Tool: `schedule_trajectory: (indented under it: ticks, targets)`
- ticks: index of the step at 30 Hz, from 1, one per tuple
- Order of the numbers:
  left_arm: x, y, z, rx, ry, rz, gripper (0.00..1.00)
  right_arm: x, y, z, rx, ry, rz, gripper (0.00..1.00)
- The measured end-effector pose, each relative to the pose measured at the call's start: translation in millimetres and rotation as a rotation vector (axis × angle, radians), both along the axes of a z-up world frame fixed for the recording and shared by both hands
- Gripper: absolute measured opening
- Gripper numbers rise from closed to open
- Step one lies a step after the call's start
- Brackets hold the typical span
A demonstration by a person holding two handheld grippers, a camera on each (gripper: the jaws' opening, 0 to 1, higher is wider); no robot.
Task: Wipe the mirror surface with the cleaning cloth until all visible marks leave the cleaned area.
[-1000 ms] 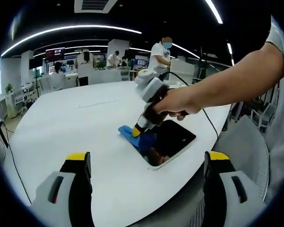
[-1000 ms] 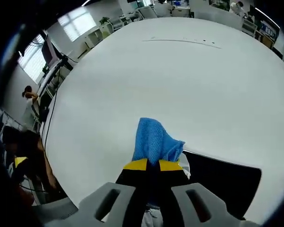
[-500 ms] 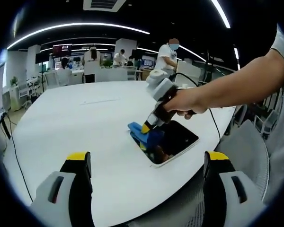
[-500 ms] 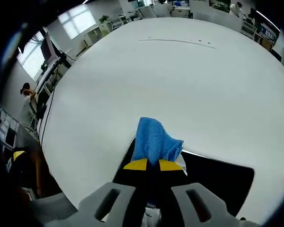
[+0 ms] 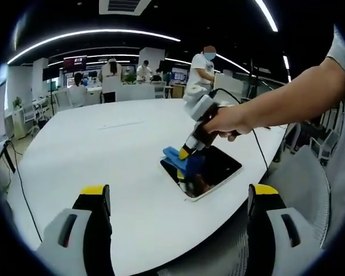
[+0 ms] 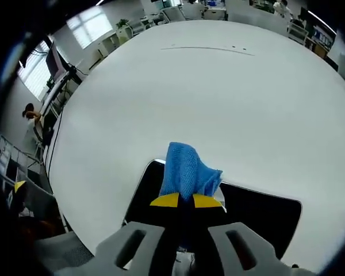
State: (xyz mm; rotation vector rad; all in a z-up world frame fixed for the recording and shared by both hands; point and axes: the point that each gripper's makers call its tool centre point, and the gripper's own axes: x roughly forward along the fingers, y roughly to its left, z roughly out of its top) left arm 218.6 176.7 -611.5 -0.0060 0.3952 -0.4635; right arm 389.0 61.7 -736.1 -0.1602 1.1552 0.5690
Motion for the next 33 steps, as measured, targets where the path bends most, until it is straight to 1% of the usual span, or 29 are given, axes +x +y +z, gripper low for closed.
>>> schedule_trajectory:
  ticks: [4, 9, 13, 15, 19, 23, 29, 33]
  targets:
    - [1.9, 2, 1.1, -0.012, 0.002, 0.017, 0.99, 1, -3, -0.4, -0.011, -0.003, 0.005, 0.0]
    - [1.9, -1, 3.1, -0.004, -0.006, 0.002, 0.99, 5, -12, -2.2, -0.026, 0.0, 0.003, 0.0]
    - [2.3, -2, 3.6, -0.017, -0.004, -0.002, 0.99, 6, -15, -2.5, -0.033, -0.002, 0.003, 0.0]
    - [2.4, 0, 1.5, -0.009, 0.006, 0.007, 0.99, 6, -16, -2.2, -0.032, 0.0, -0.001, 0.0]
    - [2.0, 1, 0.5, -0.015, 0.014, 0.007, 0.99, 4, -16, -0.9, -0.034, 0.003, -0.001, 0.0]
    - [1.5, -1, 0.2, -0.006, 0.013, -0.006, 0.99, 3, -20, 0.1, -0.043, 0.018, -0.024, 0.0]
    - [4.7, -2, -1.8, -0.005, 0.019, -0.005, 0.99, 2, -26, 0.4, -0.05, 0.031, -0.042, 0.0]
    - [4.5, -6, -2.0, -0.006, 0.01, -0.022, 0.99, 2, -26, 0.4, -0.035, 0.043, -0.065, 0.0]
